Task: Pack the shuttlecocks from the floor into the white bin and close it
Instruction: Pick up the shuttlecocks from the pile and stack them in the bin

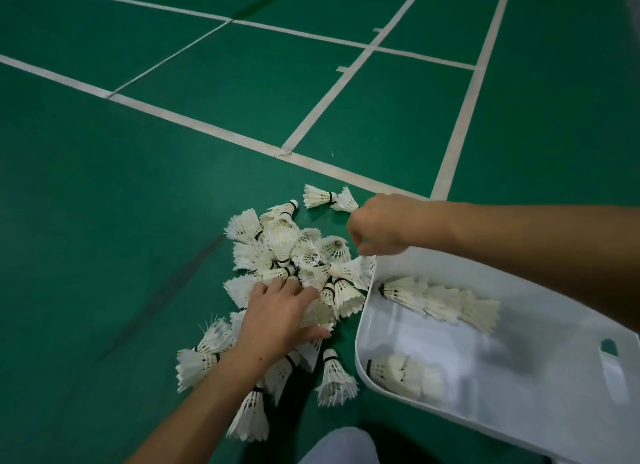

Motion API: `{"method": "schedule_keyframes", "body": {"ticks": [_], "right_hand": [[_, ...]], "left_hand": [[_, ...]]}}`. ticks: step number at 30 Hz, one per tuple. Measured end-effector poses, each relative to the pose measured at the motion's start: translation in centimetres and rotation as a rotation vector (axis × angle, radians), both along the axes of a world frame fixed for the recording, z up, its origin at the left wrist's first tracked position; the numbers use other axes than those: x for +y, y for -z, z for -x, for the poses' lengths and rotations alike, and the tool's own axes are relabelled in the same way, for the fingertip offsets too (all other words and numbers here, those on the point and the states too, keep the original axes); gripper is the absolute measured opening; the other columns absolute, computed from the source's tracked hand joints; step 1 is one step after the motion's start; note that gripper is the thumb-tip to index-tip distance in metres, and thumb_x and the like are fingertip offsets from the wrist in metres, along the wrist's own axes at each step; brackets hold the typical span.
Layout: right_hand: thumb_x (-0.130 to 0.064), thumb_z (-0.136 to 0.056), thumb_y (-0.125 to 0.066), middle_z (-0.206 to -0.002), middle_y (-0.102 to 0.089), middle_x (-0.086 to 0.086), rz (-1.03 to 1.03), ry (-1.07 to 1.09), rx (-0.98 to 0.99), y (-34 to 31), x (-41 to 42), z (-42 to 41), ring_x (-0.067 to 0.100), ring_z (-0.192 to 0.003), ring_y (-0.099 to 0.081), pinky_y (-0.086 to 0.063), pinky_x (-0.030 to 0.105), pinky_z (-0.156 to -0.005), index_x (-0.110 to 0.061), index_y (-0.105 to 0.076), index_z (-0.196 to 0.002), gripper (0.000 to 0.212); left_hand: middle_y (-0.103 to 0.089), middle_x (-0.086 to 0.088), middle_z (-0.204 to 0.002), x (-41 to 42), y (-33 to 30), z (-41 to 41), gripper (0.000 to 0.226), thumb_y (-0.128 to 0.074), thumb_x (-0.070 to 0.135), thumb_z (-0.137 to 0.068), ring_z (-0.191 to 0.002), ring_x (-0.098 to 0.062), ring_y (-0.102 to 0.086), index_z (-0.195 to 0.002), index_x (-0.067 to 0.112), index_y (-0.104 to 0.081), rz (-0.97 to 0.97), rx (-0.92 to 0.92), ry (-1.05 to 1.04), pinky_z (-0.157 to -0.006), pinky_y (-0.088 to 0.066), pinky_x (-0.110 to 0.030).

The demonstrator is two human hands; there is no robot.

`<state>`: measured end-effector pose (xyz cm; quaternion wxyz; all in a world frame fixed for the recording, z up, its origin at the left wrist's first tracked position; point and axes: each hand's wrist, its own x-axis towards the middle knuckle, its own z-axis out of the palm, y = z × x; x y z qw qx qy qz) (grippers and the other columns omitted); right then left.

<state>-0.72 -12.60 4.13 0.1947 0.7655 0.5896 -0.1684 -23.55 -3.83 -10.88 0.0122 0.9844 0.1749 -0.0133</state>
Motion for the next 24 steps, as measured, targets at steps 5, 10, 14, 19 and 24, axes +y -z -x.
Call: {"method": "schedule_keyframes", "body": {"ticks": [5, 10, 14, 19, 24], "right_hand": [[-0.03, -0.101, -0.06, -0.117, -0.073, 0.004, 0.18, -0.009, 0.048, 1.2, 2.9, -0.8, 0.027, -0.107, -0.069, -0.055, 0.034, -0.081, -0.018, -0.072, -0.121, 0.026], [-0.019, -0.107, -0.056, -0.123, -0.07, 0.001, 0.395, -0.038, 0.147, 2.3, 4.4, -1.2, 0.013, -0.095, -0.055, -0.047, 0.021, -0.074, -0.016, -0.061, -0.143, 0.037], [-0.014, -0.106, -0.057, -0.115, -0.063, -0.007, 0.462, -0.071, 0.181, 3.1, 5.0, -1.5, 0.006, -0.077, -0.053, -0.043, 0.016, -0.07, -0.018, -0.053, -0.151, 0.045], [-0.002, -0.104, -0.05, -0.131, -0.072, 0.001, 0.281, 0.112, 0.381, 4.0, 5.2, -2.6, 0.022, -0.112, -0.07, -0.058, 0.037, -0.1, -0.012, -0.067, -0.135, 0.037], [-0.02, -0.103, -0.06, -0.113, -0.076, -0.007, -0.017, 0.148, 0.476, 2.7, 4.0, -2.8, 0.014, -0.099, -0.072, -0.059, 0.037, -0.097, -0.016, -0.078, -0.119, 0.024]], "left_hand": [[-0.07, 0.009, -0.097, 1.3, 1.6, 0.6, 0.072, -0.057, 0.088, -0.077, -0.087, -0.018, -0.062, -0.121, 0.031, -0.066, -0.116, -0.142, 0.166, -0.077, -0.045, -0.037], [-0.073, 0.007, -0.098, 1.4, 2.5, 1.7, 0.074, -0.044, 0.081, -0.092, -0.082, -0.016, -0.066, -0.138, 0.026, -0.06, -0.163, -0.157, 0.159, -0.08, -0.048, -0.037], [-0.077, 0.006, -0.095, 1.3, 2.3, 1.9, 0.07, -0.041, 0.077, -0.098, -0.08, -0.017, -0.07, -0.136, 0.022, -0.062, -0.193, -0.162, 0.12, -0.08, -0.048, -0.036], [-0.081, 0.009, -0.097, 2.0, 1.8, 1.7, 0.07, -0.038, 0.077, -0.098, -0.074, -0.011, -0.073, -0.135, 0.02, -0.059, -0.108, -0.185, 0.117, -0.073, -0.042, -0.028], [-0.076, 0.013, -0.073, 1.9, -1.5, 1.2, 0.069, -0.057, 0.077, -0.087, -0.053, -0.002, -0.063, -0.127, 0.022, -0.066, 0.088, -0.386, -0.093, -0.067, -0.048, -0.023]]}}
